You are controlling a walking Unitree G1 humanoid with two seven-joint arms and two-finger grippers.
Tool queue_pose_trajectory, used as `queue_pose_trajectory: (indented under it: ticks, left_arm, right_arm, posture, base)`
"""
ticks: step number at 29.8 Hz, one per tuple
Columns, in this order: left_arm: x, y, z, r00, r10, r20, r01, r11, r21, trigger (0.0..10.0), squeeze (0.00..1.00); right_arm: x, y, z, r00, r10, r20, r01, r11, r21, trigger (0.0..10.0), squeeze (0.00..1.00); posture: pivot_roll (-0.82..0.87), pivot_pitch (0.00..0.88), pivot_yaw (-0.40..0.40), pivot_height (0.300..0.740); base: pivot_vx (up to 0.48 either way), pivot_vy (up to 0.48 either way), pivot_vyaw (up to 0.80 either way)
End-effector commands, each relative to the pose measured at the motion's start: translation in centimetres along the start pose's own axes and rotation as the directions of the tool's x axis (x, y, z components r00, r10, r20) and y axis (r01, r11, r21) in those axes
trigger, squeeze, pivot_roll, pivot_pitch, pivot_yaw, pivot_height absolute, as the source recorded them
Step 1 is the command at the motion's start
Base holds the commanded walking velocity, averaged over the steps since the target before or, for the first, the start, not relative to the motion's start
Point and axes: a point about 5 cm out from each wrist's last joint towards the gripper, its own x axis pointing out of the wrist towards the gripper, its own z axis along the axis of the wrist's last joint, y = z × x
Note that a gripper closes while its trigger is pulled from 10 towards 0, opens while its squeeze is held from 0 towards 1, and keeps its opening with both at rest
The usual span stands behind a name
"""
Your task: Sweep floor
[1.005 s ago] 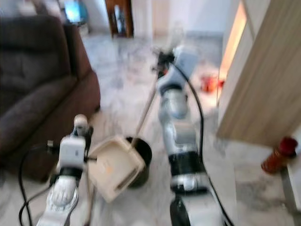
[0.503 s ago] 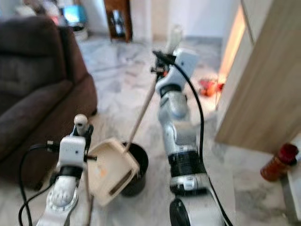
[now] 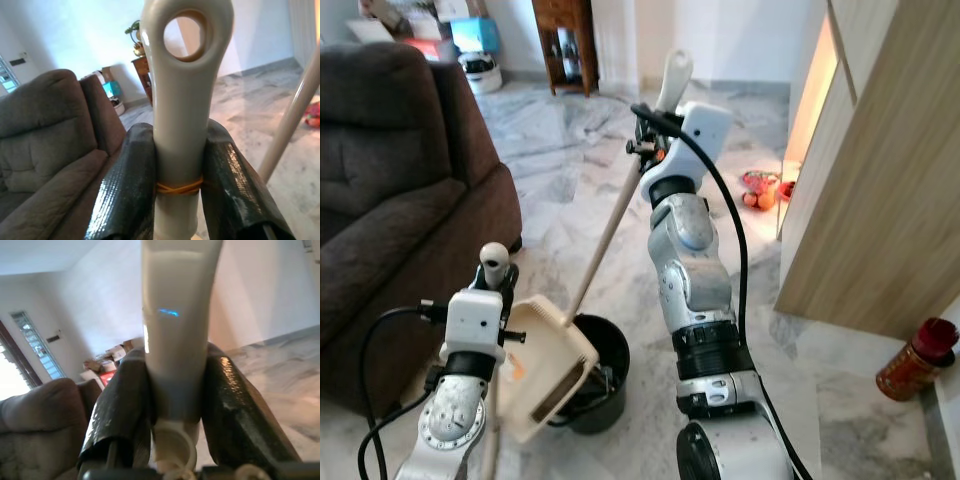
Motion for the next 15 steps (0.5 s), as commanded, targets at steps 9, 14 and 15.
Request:
queue_pose_trajectory:
  ticks: [9,14,15]
  left_arm:
    - [0.30,0.62,0.71,0.999,0.017,0.041,-0.018,1.000,0.017,10.0,0.00]
    - [0.28,0.62,0.71,0.999,0.016,0.041,-0.017,1.000,0.017,10.0,0.00]
    - [0.28,0.62,0.71,0.999,0.016,0.041,-0.017,1.000,0.017,10.0,0.00]
  right_arm:
    - [0.20,2.14,1.29,0.995,0.078,0.055,-0.079,0.997,0.004,10.0,0.00]
    - [0.16,2.18,1.23,0.995,0.082,0.051,-0.083,0.996,0.019,10.0,0.00]
    - [0.16,2.18,1.23,0.995,0.082,0.051,-0.083,0.996,0.019,10.0,0.00]
  posture:
    - [-0.14,0.000,0.083,0.740]
    - [-0.14,0.000,0.084,0.740]
    - [-0.14,0.000,0.084,0.740]
  base:
    - [0.255,0.000,0.30]
    - [0.255,0.000,0.32]
    - [0.255,0.000,0.00]
